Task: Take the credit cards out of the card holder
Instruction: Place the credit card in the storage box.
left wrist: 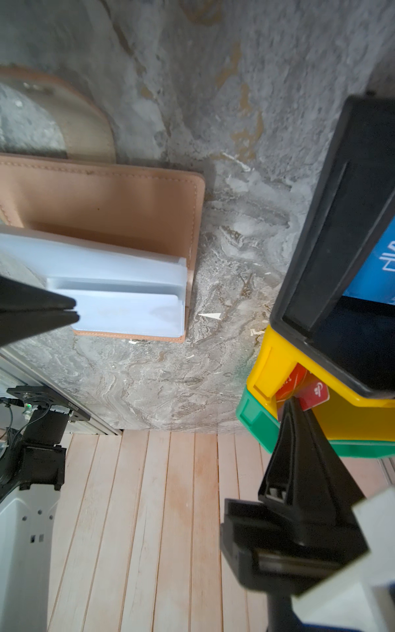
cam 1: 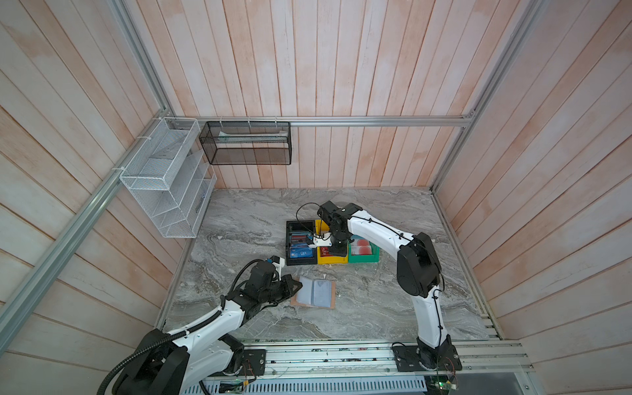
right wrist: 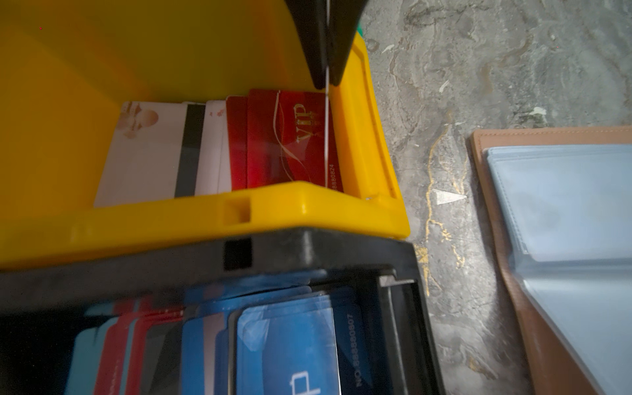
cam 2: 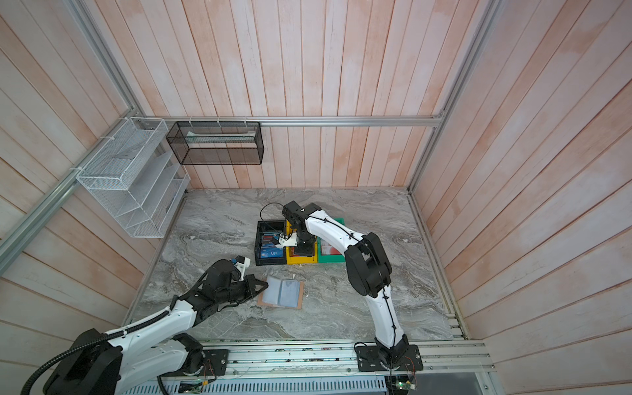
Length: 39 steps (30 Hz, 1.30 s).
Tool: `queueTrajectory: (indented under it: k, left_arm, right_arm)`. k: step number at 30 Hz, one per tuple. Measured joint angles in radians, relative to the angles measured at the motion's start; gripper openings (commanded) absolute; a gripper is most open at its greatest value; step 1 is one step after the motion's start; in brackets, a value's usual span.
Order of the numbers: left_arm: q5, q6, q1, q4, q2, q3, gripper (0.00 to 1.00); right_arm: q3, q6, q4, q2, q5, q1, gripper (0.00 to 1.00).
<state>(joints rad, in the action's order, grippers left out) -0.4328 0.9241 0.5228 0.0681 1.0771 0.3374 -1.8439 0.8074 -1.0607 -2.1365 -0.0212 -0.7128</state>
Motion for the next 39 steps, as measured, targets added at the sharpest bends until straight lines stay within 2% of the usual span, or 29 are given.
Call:
queueTrajectory:
  k: [2, 8, 14, 22, 27, 29, 33, 36, 39]
  left_arm:
    - [0.000, 0.000, 0.000, 0.000, 0.000, 0.000, 0.03]
    - [0.000, 0.000, 0.000, 0.000, 0.000, 0.000, 0.03]
    - [0.000, 0.000, 0.000, 0.000, 0.000, 0.000, 0.03]
    - [0.003, 0.001, 0.000, 0.001, 0.000, 0.000, 0.03]
    - [0.003, 0.000, 0.000, 0.000, 0.009, 0.000, 0.03]
    - [0.003, 0.000, 0.000, -0.001, 0.021, 0.000, 0.02]
    - [0.003, 0.000, 0.000, 0.000, 0.049, 0.000, 0.02]
    - [0.003, 0.000, 0.002, -0.003, 0.067, 0.000, 0.00]
    - [0.016, -0.003, 0.009, -0.023, 0.077, 0.000, 0.00]
  right_arm:
    - [0.002, -0.004, 0.019, 0.000, 0.021, 0.000, 0.12]
    - [0.011, -0.017, 0.060, 0.000, 0.059, 0.000, 0.14]
    - [0.019, -0.022, 0.122, 0.000, 0.115, 0.001, 0.23]
    - [0.067, -0.078, 0.268, 0.018, 0.241, 0.003, 0.21]
    - [0.117, -0.225, 0.312, 0.167, 0.206, 0.001, 0.17]
    - [0.189, -0.291, 0.340, 0.271, 0.159, -0.008, 0.15]
    - [0.450, -0.423, 0.446, 0.495, 0.036, -0.082, 0.11]
    - [0.657, -0.526, 0.529, 0.583, -0.080, -0.146, 0.09]
    - [0.853, -0.639, 0.610, 0.631, -0.174, -0.163, 0.06]
